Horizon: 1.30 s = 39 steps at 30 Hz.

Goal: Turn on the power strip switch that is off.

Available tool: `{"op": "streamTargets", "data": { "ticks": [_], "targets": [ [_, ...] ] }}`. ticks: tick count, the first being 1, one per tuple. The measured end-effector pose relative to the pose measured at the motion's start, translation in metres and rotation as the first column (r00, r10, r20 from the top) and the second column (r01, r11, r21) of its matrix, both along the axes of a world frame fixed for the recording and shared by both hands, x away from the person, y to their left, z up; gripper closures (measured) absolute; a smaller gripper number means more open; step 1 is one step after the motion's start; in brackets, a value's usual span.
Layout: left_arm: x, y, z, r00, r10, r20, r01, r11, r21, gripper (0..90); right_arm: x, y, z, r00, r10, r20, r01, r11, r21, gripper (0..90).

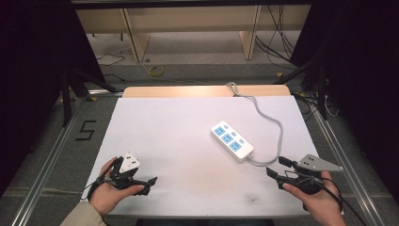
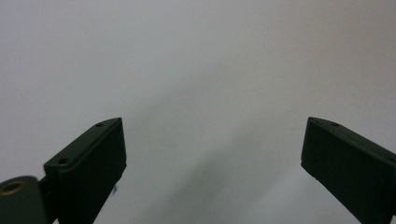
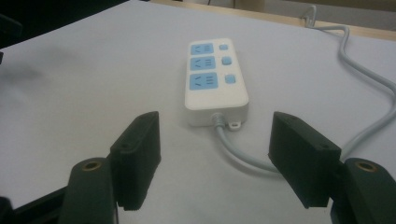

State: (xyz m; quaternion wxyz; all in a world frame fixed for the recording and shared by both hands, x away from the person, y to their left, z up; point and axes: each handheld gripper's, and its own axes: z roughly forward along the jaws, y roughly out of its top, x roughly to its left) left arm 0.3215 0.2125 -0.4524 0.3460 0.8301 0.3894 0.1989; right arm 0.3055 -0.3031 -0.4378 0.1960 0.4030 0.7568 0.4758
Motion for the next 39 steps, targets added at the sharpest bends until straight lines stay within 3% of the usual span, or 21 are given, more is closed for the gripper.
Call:
{"op": "streamTargets", "data": {
  "ticks": [8, 14, 18, 20, 22, 23, 28, 39],
  "targets": [
    [0.000, 0.001, 0.002, 0.9998, 0.003, 0.017, -0.003, 1.0000, 0.001, 7.9, 0.000, -0.001, 0.000, 0.9999, -0.013, 0.005, 0.013, 1.000, -0.010, 35.9],
    [0.001, 0.001, 0.001, 0.9999, 0.004, 0.013, -0.004, 1.0000, 0.008, 8.3, 0.001, -0.004, 0.002, 0.9994, -0.033, 0.008, 0.033, 0.999, -0.015, 43.2],
    [0.001, 0.000, 0.002, 0.9996, -0.002, 0.029, 0.001, 1.0000, 0.004, 8.3, 0.002, -0.003, 0.004, 0.9981, -0.059, 0.014, 0.060, 0.998, -0.025, 51.4],
    [0.001, -0.001, 0.001, 0.9997, -0.001, 0.026, 0.001, 1.0000, 0.005, 8.3, 0.003, -0.003, 0.006, 0.9971, -0.075, 0.014, 0.075, 0.997, -0.026, 61.7],
    [0.001, 0.000, 0.001, 0.9997, -0.003, 0.025, 0.002, 1.0000, 0.010, 8.3, 0.003, -0.004, 0.006, 0.9965, -0.082, 0.015, 0.083, 0.996, -0.032, 65.4],
    [0.001, -0.001, 0.001, 0.9996, 0.001, 0.027, -0.001, 1.0000, 0.004, 8.3, 0.003, -0.005, 0.007, 0.9949, -0.100, 0.013, 0.101, 0.994, -0.037, 73.2],
    [0.002, -0.001, 0.001, 0.9995, -0.004, 0.030, 0.003, 1.0000, 0.008, 8.6, 0.003, -0.008, 0.011, 0.9901, -0.139, 0.021, 0.139, 0.989, -0.045, 89.0],
    [0.003, -0.001, 0.001, 0.9994, 0.002, 0.033, -0.002, 1.0000, -0.001, 8.9, 0.007, -0.005, 0.015, 0.9897, -0.142, 0.017, 0.143, 0.987, -0.069, 90.0]
  ]
}}
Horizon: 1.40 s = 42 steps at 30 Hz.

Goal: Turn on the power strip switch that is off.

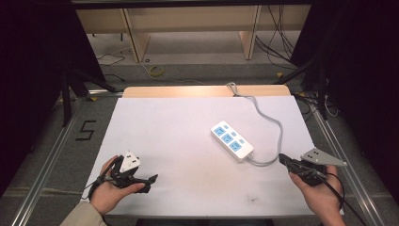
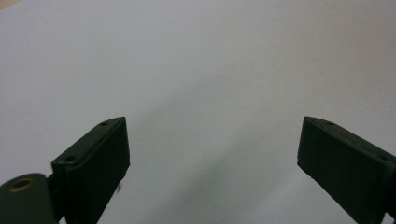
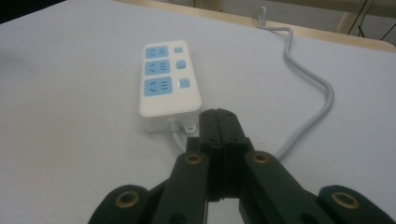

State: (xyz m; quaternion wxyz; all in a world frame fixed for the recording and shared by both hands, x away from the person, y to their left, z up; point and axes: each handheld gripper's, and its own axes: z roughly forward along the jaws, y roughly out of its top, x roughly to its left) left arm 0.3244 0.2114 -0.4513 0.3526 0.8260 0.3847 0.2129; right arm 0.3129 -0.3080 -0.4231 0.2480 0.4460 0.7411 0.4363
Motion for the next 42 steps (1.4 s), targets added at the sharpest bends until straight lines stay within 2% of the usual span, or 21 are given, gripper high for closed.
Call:
{"op": "streamTargets", "data": {
  "ticks": [42],
  "targets": [
    [0.003, -0.001, 0.000, 0.9998, 0.007, 0.018, -0.007, 1.0000, 0.006, 9.5, 0.034, 0.031, 0.005, 0.9983, 0.057, 0.007, -0.057, 0.998, -0.013, 90.0]
  ]
}}
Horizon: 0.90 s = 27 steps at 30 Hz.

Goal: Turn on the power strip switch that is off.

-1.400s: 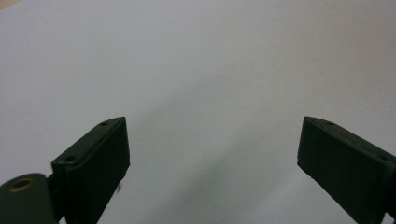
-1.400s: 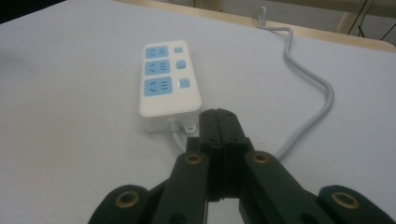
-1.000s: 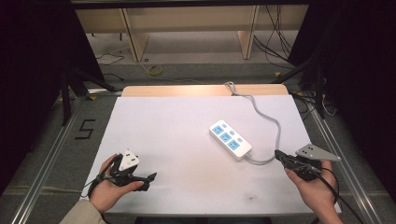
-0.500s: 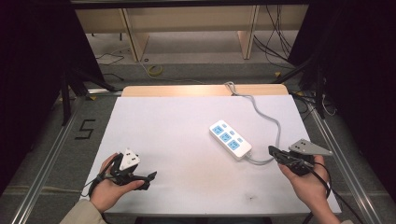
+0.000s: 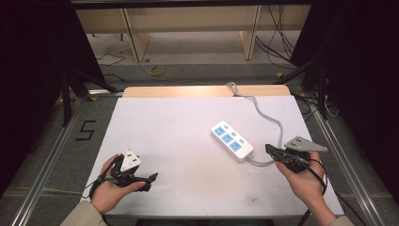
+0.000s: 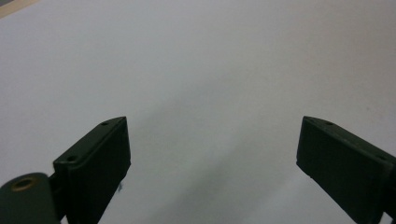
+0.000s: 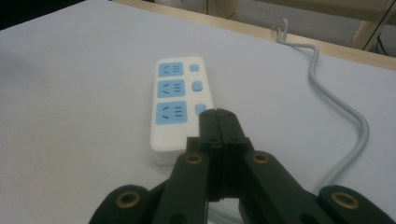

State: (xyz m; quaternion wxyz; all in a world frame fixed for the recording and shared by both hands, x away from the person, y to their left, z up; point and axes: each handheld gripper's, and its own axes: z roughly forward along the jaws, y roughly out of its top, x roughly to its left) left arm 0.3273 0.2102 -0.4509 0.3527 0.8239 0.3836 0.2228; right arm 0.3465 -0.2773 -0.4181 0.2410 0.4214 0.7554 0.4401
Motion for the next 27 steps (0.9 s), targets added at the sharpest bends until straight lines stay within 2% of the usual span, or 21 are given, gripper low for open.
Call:
{"op": "streamTargets", "data": {
  "ticks": [27],
  "targets": [
    [0.000, 0.000, 0.000, 1.0000, -0.004, 0.000, 0.004, 1.0000, 0.004, 9.6, 0.013, 0.011, 0.002, 0.9998, 0.021, -0.002, -0.021, 1.000, -0.007, 90.0]
  ]
}}
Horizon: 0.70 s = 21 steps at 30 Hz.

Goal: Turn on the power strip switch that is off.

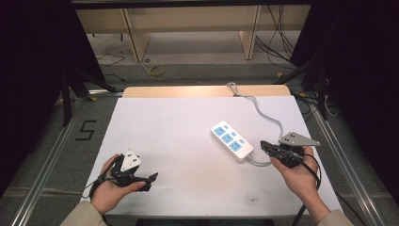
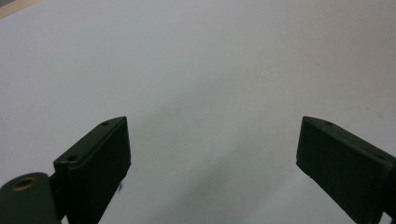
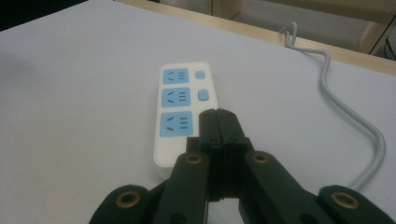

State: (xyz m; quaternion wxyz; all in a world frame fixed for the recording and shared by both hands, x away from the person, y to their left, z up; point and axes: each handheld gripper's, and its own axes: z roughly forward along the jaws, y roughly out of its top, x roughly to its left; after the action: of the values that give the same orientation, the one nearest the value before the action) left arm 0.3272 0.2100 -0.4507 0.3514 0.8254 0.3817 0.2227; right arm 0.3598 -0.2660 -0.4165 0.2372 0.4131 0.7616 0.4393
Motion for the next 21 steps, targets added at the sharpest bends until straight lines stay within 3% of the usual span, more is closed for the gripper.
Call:
{"op": "streamTargets", "data": {
  "ticks": [21],
  "targets": [
    [-0.0003, -0.0008, 0.0001, 1.0000, -0.003, -0.005, 0.003, 1.0000, 0.001, 10.0, 0.0100, 0.0086, 0.0009, 0.9999, 0.010, -0.007, -0.010, 1.000, -0.003, 90.0]
  ]
}}
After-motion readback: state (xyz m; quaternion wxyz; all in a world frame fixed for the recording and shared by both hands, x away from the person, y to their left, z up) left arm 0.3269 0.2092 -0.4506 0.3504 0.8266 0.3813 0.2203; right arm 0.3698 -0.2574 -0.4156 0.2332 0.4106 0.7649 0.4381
